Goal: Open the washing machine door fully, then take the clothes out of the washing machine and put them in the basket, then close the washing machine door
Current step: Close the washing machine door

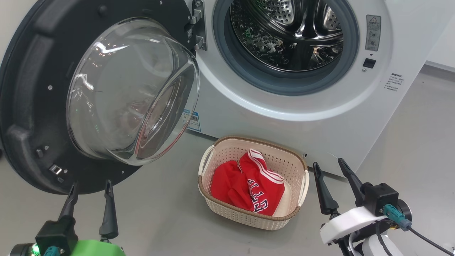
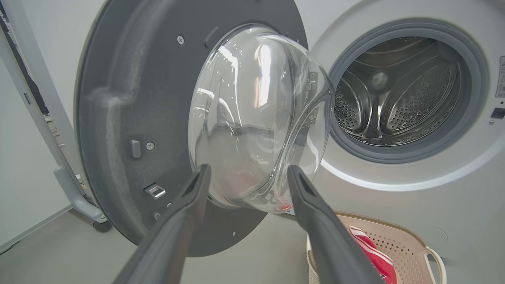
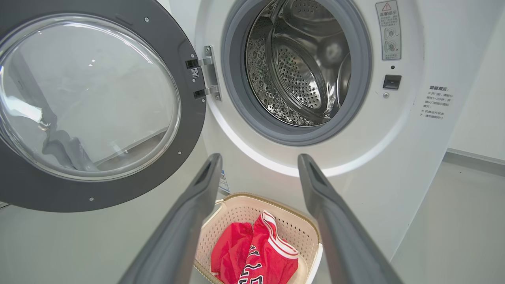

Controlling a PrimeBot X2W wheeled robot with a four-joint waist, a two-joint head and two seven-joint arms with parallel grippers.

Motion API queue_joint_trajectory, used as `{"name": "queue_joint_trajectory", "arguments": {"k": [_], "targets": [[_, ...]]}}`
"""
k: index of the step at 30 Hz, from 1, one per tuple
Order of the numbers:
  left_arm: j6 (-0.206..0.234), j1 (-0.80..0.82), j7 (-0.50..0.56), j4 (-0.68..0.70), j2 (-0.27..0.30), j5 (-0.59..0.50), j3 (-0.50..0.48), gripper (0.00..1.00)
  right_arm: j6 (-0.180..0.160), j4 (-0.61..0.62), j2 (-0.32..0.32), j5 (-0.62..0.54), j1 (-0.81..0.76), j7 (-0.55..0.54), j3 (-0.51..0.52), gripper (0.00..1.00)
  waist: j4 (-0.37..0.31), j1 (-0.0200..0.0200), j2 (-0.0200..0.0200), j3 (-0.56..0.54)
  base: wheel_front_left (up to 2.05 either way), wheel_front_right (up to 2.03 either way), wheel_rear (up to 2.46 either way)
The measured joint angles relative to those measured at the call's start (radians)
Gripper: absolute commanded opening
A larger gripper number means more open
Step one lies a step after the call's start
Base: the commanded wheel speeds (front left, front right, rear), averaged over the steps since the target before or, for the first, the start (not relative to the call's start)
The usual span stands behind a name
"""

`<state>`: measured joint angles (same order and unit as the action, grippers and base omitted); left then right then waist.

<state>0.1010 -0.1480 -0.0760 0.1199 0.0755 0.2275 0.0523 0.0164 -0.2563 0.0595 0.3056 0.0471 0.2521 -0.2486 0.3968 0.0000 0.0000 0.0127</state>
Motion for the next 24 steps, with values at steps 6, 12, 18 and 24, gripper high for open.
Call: {"name": "queue_joint_trajectory", "arguments": {"k": [6,12,18,24], "targets": [[0.000,-0.001,0.000,0.003,0.000,0.001,0.000,0.50,0.000,-0.001,0.000,0.000,0.000,0.000,-0.001,1.00,-0.001,0.0000,0.0000,0.001,0.00,0.00,0.00],[0.000,-0.001,-0.007,0.012,-0.001,0.016,-0.001,0.00,-0.001,-0.002,0.000,0.001,0.000,0.000,-0.001,1.00,-0.001,0.0000,0.0000,0.004,0.00,0.00,0.00],[-0.004,0.000,-0.033,0.037,-0.015,0.123,-0.016,0.00,-0.001,-0.003,0.000,0.001,0.000,0.000,-0.002,1.00,-0.001,0.0000,0.0000,0.009,0.00,0.00,0.00],[-0.040,0.009,-0.062,0.085,-0.027,0.321,-0.058,0.00,-0.008,0.000,0.000,0.001,0.001,0.000,-0.001,1.00,0.003,0.0000,0.0000,0.022,0.00,0.00,0.00]]}}
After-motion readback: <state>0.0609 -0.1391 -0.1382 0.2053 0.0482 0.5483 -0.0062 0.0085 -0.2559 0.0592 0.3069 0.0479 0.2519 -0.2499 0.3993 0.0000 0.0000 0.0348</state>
